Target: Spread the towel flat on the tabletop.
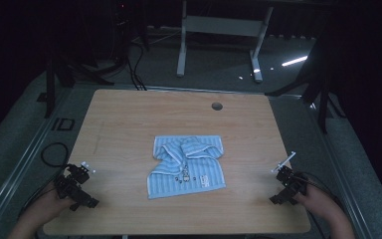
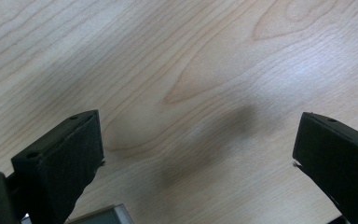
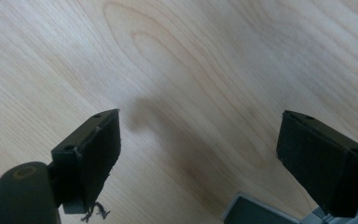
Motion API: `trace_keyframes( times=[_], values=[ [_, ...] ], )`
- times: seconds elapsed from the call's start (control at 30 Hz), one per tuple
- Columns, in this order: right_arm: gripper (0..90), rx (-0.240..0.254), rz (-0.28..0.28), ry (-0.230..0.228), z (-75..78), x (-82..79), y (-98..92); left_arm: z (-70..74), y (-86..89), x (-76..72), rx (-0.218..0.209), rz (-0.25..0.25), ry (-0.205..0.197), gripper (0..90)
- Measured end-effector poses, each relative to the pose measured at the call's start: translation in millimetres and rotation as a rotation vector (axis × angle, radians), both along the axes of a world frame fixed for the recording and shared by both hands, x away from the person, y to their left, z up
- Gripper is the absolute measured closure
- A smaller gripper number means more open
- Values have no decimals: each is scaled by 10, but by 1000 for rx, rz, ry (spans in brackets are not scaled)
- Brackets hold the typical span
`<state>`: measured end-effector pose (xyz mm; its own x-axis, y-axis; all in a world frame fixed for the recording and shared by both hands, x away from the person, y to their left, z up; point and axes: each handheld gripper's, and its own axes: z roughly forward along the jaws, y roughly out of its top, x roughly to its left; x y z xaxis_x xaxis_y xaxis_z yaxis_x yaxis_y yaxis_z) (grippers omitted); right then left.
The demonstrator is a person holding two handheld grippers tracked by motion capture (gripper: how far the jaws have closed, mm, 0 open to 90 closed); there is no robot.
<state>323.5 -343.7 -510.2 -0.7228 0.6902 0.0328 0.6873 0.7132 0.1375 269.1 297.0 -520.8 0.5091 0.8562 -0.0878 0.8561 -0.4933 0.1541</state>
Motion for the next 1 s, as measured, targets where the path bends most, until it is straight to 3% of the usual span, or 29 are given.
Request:
trace_keyframes(
  times=[0.1, 0.23, 0.3, 0.7, 0.8, 0.9, 1.0],
  values=[
    [136, 35, 0, 15, 13, 22, 27, 2, -43, 24, -2, -11, -8, 13],
    [130, 45, 12, 4, 5, 16, 57, 0, -100, 47, -2, -22, -26, 14],
    [115, 82, 22, 10, 4, 21, 70, -3, -152, 85, -17, -26, -34, 14],
    [160, 76, 35, -51, 74, 142, 216, -21, -496, 290, -42, -90, -11, 35],
    [163, 69, 34, -55, 80, 169, 246, -14, -550, 331, -40, -92, -19, 35],
    [222, 39, 61, -83, 85, 196, 312, -1, -621, 369, -61, -99, -27, 34],
    [234, 51, 67, -96, 93, 220, 373, 12, -714, 418, -73, -112, -34, 34]
  ],
)
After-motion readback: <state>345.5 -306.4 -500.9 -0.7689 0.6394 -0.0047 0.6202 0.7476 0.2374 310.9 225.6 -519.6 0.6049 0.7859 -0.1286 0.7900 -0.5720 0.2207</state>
